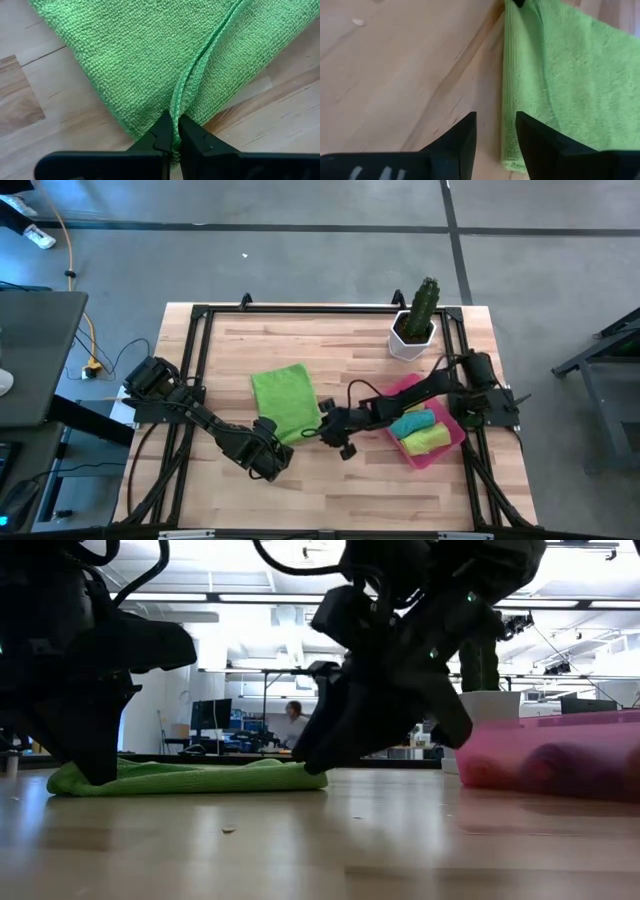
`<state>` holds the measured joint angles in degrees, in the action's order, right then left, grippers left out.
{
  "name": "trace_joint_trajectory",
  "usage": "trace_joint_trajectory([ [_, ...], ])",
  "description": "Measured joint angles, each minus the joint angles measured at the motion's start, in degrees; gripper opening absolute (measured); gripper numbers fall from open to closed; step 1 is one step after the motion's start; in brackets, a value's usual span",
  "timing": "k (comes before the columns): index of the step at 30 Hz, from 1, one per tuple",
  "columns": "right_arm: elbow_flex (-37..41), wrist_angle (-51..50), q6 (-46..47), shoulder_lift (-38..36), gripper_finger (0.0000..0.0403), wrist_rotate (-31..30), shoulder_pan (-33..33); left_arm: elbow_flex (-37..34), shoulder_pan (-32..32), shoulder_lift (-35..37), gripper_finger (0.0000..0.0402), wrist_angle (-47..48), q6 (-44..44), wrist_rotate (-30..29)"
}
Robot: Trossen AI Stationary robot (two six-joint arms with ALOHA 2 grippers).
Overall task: Roll microfiber towels into tight, uniform cylinder then place into a basket
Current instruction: Roll the green microfiber towel
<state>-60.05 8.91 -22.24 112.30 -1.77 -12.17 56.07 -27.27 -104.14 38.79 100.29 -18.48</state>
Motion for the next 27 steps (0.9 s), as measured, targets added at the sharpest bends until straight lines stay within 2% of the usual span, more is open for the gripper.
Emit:
trace_joint_trajectory([
  [7,-0.09,1.54,0.29,1.46,0.0152,-2.21,0.76,-0.02,0.04,0.00,0.0007,-0.19,0.00,-0.11],
  [17,-0.32,2.27,2.55,4.67,0.0152,-2.11,1.27,-0.02,-0.33,0.11,0.0008,-1.77,-0.93,-2.03],
  [22,-0.31,1.85,5.14,4.78,0.0121,-1.97,1.27,2.39,-0.58,-0.16,0.0018,-2.19,-4.49,-0.43],
  [27,-0.26,0.93,6.98,4.87,0.0054,-0.67,1.25,5.10,-0.67,-0.20,0.0038,-1.98,-9.97,-0.15],
])
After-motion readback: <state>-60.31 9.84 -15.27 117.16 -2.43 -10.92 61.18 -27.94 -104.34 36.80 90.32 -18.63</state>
